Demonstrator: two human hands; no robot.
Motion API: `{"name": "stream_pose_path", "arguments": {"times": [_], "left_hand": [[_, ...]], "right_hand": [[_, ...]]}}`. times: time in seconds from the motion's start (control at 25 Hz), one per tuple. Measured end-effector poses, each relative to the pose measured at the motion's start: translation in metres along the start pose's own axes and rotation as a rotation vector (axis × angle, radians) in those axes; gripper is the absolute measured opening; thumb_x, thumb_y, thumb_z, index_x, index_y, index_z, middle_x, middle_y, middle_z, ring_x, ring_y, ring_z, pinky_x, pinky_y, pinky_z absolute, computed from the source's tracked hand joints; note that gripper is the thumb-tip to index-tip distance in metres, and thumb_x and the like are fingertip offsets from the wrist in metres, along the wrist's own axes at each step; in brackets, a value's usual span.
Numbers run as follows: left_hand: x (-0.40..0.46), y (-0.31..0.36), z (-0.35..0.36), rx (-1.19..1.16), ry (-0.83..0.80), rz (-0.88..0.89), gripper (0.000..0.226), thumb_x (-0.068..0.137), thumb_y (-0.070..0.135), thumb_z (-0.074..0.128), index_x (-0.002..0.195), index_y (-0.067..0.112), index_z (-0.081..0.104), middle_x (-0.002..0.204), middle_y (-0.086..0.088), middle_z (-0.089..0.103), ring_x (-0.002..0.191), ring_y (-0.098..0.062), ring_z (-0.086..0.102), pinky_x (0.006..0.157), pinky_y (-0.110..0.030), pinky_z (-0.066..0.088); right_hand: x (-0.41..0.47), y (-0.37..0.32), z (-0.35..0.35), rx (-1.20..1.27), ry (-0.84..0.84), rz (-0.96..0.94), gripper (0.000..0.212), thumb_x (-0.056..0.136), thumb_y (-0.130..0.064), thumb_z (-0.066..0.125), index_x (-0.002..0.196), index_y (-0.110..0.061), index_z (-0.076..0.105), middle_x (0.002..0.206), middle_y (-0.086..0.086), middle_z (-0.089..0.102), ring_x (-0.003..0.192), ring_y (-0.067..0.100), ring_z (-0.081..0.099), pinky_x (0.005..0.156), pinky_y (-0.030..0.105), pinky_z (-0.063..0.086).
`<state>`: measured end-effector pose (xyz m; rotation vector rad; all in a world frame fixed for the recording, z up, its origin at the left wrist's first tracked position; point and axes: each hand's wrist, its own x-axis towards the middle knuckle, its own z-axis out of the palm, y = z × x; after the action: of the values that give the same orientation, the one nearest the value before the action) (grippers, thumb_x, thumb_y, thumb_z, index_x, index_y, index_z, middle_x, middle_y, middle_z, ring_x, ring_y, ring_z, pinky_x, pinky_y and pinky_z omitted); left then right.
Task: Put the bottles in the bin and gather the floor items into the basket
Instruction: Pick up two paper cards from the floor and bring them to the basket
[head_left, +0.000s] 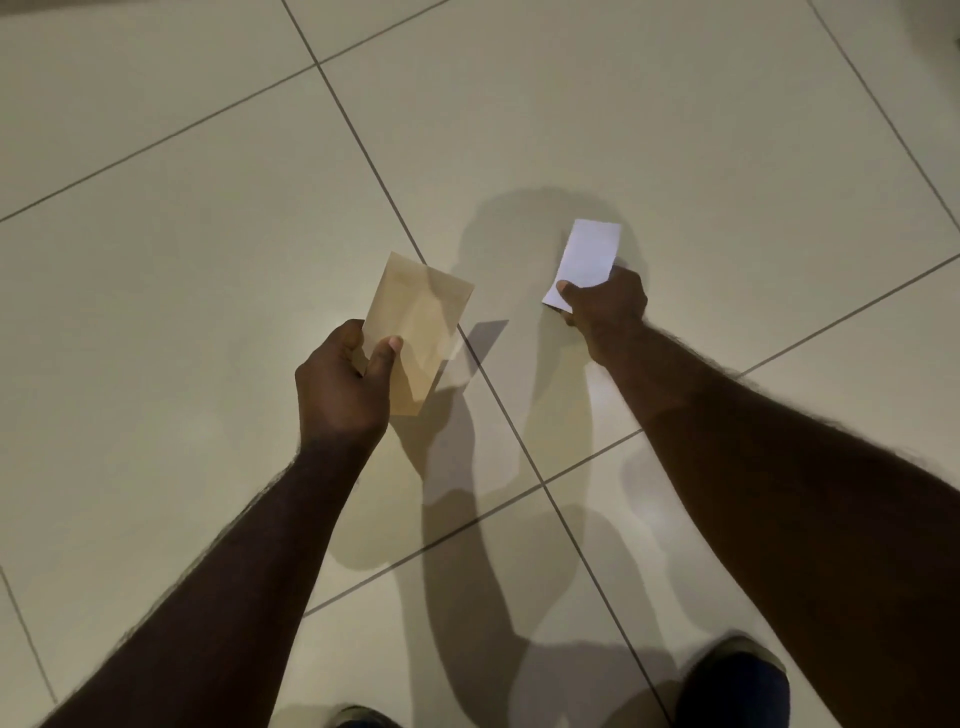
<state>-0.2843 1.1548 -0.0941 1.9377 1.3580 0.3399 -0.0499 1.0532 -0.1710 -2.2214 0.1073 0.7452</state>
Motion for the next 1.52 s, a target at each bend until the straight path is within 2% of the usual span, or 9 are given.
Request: {"name": "stream_pose_path", "arguments": {"times": [0.08, 0.24, 0.36, 0.44, 0.56, 0.76, 1.04, 1.32, 1.52], "left_hand": [[-0.007, 0.014, -0.014, -0.028, 0.012, -0.012, 0.015, 0.094, 0.032, 0.057, 0.088, 0.018, 0.059, 0.074, 0.016, 0.055, 0.066, 0.003, 0.051, 0.048, -0.004, 0.036], [-0.04, 0.051, -0.054, -0.139, 0.017, -0.097, 0.017, 0.094, 0.033, 0.059, 0.094, 0.016, 0.062, 0.083, 0.007, 0.061, 0.072, -0.004, 0.056, 0.052, -0.009, 0.041], [-0.067, 0.099, -0.098, -0.218, -0.009, -0.14, 0.016, 0.093, 0.032, 0.06, 0.091, 0.017, 0.062, 0.08, 0.01, 0.062, 0.072, -0.006, 0.057, 0.054, -0.013, 0.045], [-0.078, 0.139, -0.137, -0.249, -0.016, -0.157, 0.016, 0.093, 0.032, 0.061, 0.089, 0.016, 0.063, 0.079, 0.009, 0.063, 0.072, -0.011, 0.058, 0.057, -0.023, 0.047], [-0.09, 0.209, -0.202, -0.266, 0.001, -0.13, 0.013, 0.092, 0.032, 0.061, 0.086, 0.021, 0.064, 0.078, 0.007, 0.065, 0.072, -0.014, 0.059, 0.059, -0.029, 0.049], [-0.115, 0.335, -0.309, -0.433, 0.119, -0.151, 0.011, 0.091, 0.033, 0.062, 0.081, 0.028, 0.063, 0.08, 0.008, 0.066, 0.074, -0.017, 0.06, 0.059, -0.032, 0.05], [-0.2, 0.485, -0.438, -0.556, 0.239, -0.12, 0.013, 0.093, 0.03, 0.06, 0.104, 0.022, 0.062, 0.098, 0.007, 0.066, 0.089, -0.01, 0.062, 0.069, -0.029, 0.053], [-0.305, 0.546, -0.509, -0.588, 0.148, 0.046, 0.007, 0.092, 0.031, 0.061, 0.097, 0.027, 0.063, 0.092, 0.01, 0.067, 0.085, -0.014, 0.064, 0.065, -0.03, 0.051], [-0.371, 0.56, -0.512, -0.603, 0.004, 0.162, 0.015, 0.094, 0.032, 0.06, 0.108, 0.029, 0.063, 0.096, 0.011, 0.067, 0.087, -0.011, 0.063, 0.064, -0.028, 0.049]], "right_hand": [[-0.02, -0.004, -0.019, 0.104, -0.014, -0.012, 0.042, 0.084, -0.017, 0.073, 0.12, 0.003, 0.061, 0.12, 0.018, 0.066, 0.103, 0.037, 0.067, 0.083, 0.043, 0.059], [-0.086, -0.04, -0.078, 0.204, -0.079, -0.109, 0.035, 0.092, -0.021, 0.065, 0.113, 0.007, 0.063, 0.107, 0.022, 0.069, 0.083, 0.031, 0.068, 0.052, 0.017, 0.048], [-0.139, -0.094, -0.14, 0.248, -0.181, -0.213, 0.028, 0.099, -0.029, 0.054, 0.096, -0.003, 0.065, 0.083, 0.018, 0.067, 0.069, 0.025, 0.063, 0.056, 0.023, 0.044], [-0.172, -0.137, -0.182, 0.267, -0.215, -0.239, 0.027, 0.101, -0.032, 0.05, 0.095, -0.01, 0.064, 0.083, 0.013, 0.066, 0.07, 0.023, 0.06, 0.059, 0.028, 0.043], [-0.219, -0.193, -0.242, 0.317, -0.209, -0.248, 0.032, 0.099, -0.031, 0.053, 0.105, -0.002, 0.065, 0.091, 0.009, 0.063, 0.078, 0.021, 0.058, 0.062, 0.029, 0.045], [-0.312, -0.287, -0.337, 0.393, -0.268, -0.262, 0.018, 0.095, -0.029, 0.061, 0.082, -0.021, 0.069, 0.079, -0.005, 0.067, 0.08, 0.017, 0.056, 0.062, 0.028, 0.044], [-0.451, -0.405, -0.486, 0.404, -0.314, -0.479, 0.019, 0.089, -0.034, 0.069, 0.076, -0.02, 0.072, 0.076, -0.007, 0.072, 0.071, 0.008, 0.063, 0.061, 0.026, 0.048], [-0.575, -0.388, -0.598, 0.463, -0.176, -0.528, 0.01, 0.085, -0.026, 0.074, 0.078, -0.02, 0.073, 0.078, -0.009, 0.077, 0.072, 0.005, 0.07, 0.061, 0.018, 0.054], [-0.648, -0.325, -0.644, 0.474, 0.024, -0.518, 0.025, 0.101, -0.029, 0.05, 0.08, -0.026, 0.063, 0.061, -0.025, 0.063, 0.055, -0.009, 0.055, 0.05, 0.006, 0.039]]}}
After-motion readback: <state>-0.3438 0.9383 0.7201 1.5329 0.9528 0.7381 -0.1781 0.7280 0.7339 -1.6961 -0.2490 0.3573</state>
